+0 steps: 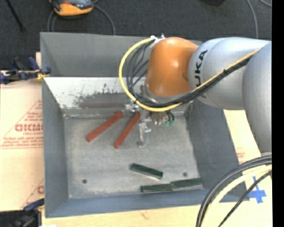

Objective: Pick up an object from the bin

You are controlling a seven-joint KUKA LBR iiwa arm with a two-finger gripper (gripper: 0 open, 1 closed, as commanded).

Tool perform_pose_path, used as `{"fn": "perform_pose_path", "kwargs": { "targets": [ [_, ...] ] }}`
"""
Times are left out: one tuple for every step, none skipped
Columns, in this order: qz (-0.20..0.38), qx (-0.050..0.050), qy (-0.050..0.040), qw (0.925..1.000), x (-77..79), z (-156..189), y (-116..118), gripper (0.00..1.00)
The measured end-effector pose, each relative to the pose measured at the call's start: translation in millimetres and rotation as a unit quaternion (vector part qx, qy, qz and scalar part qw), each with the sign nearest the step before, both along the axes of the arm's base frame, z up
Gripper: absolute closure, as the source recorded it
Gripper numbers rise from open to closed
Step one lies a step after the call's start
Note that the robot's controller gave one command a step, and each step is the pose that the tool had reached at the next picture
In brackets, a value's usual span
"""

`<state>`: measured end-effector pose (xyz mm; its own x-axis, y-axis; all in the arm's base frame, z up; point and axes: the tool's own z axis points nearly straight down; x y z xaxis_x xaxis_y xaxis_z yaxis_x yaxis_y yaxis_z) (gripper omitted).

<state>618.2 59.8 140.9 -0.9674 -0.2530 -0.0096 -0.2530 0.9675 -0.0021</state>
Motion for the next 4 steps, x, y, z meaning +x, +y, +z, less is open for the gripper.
{"fn": "perform_pose_path", "kwargs": {
  "targets": [
    [0.030, 0.000, 0.0023, 0.9995, 2.4, -54.4, 4.0, 0.00],
    [0.114, 0.000, 0.0018, 0.9934, 24.5, -69.1, -6.8, 1.00],
    [0.114, 0.000, 0.0018, 0.9935, 24.5, -69.1, -6.8, 1.00],
    [0.132, -0.001, 0.0030, 0.9912, -30.0, 38.1, 1.5, 1.00]
  ]
}}
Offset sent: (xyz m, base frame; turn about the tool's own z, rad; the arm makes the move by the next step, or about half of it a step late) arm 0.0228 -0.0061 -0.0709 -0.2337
